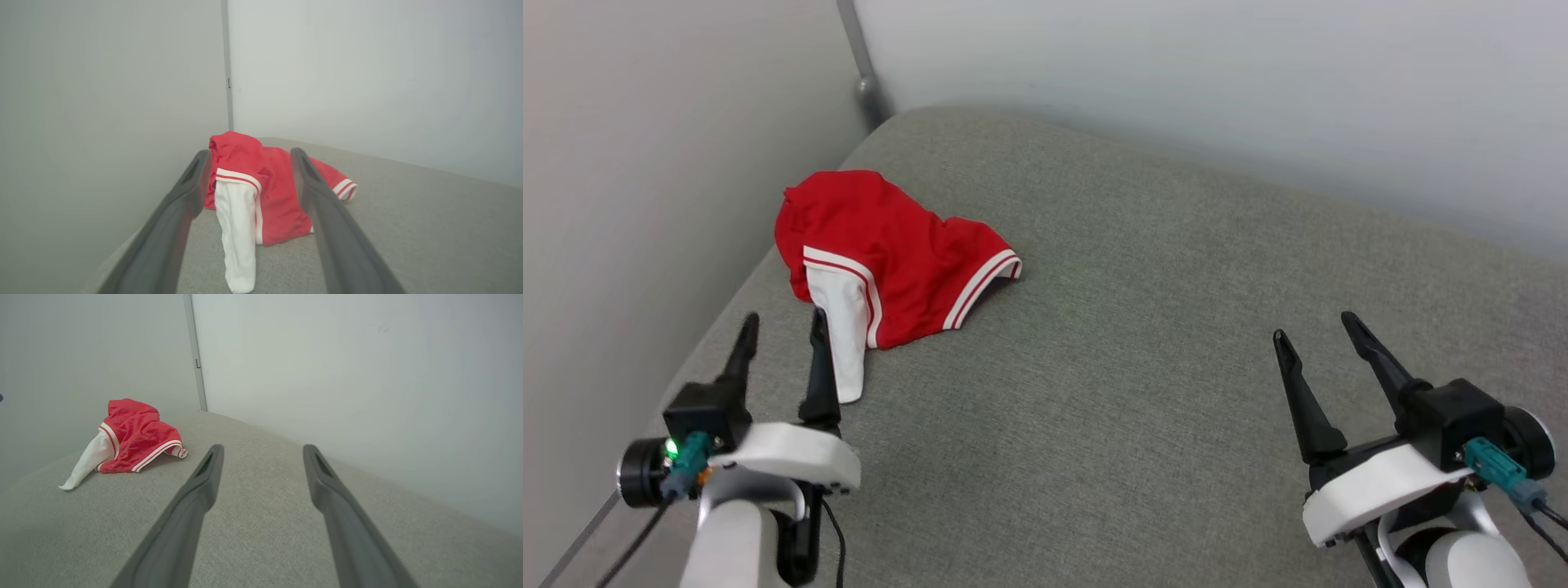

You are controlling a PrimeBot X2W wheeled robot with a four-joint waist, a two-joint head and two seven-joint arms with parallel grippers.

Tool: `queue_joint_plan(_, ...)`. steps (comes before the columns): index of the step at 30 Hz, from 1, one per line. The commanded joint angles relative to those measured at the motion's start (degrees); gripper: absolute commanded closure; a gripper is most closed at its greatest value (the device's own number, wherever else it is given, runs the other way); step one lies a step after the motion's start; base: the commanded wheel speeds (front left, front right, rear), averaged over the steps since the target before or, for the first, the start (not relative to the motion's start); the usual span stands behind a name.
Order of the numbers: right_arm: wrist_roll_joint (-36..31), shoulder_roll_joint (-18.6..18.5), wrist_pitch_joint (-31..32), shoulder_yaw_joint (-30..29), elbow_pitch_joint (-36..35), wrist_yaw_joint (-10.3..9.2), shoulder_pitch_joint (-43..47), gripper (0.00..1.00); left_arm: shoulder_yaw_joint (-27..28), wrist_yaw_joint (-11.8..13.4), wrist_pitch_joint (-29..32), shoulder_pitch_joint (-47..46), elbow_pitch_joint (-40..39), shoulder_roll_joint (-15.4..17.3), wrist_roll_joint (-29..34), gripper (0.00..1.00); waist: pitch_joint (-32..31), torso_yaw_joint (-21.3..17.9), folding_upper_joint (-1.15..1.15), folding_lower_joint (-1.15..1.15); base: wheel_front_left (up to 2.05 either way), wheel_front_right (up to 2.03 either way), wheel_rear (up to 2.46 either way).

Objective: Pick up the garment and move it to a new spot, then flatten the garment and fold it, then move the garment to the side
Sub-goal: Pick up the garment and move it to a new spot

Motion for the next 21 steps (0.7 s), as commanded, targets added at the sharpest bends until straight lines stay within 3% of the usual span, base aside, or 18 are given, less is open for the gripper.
queue_joint_plan(1, -0.39, -0.77, 0.47, 0.25, -0.76, -0.03, -1.4, 0.0, 0.42, -0.15, 0.49, -3.35, 1.15, 1.01, -0.55, 0.0, 2.82, -2.01, 0.0, 0.0, 0.0, 0.0, 0.0)
queue_joint_plan(5, -0.27, -2.03, 0.96, 0.9, -1.91, -0.03, -3.6, 0.0, 1.38, -1.2, 6.63, -11.77, 3.86, 4.22, -2.59, 0.0, 7.24, -5.21, 0.0, 0.0, 0.0, 0.0, 0.0)
queue_joint_plan(10, -0.11, -3.2, 0.99, 1.46, -2.76, -0.03, -6.35, 0.0, 2.36, -2.57, 20.95, -20.72, 6.79, 8.26, -7.02, 0.0, 13.2, -9.88, 0.0, 0.0, 0.0, 0.0, 0.0)
queue_joint_plan(11, -0.11, -3.2, 0.99, 1.46, -2.76, -0.03, -6.35, 0.0, 2.36, -2.57, 20.95, -20.72, 6.79, 8.26, -7.02, 0.0, 13.2, -9.88, 0.0, 0.0, 0.0, 0.0, 0.0)
queue_joint_plan(18, 1.06, -4.13, -0.48, 2.03, -1.68, -0.03, -9.74, 0.0, 4.57, -3.14, 43.96, -27.09, 12.39, 15.38, -12.98, 0.0, 20.05, -15.75, 0.0, 0.0, 0.0, 0.0, 0.0)
queue_joint_plan(21, 1.53, -4.22, -1.15, 2.13, -1.01, -0.03, -10.83, 0.0, 6.28, -2.57, 50.46, -27.99, 14.29, 17.48, -15.24, 0.0, 22.14, -17.58, 0.0, 0.0, 0.0, 0.0, 0.0)
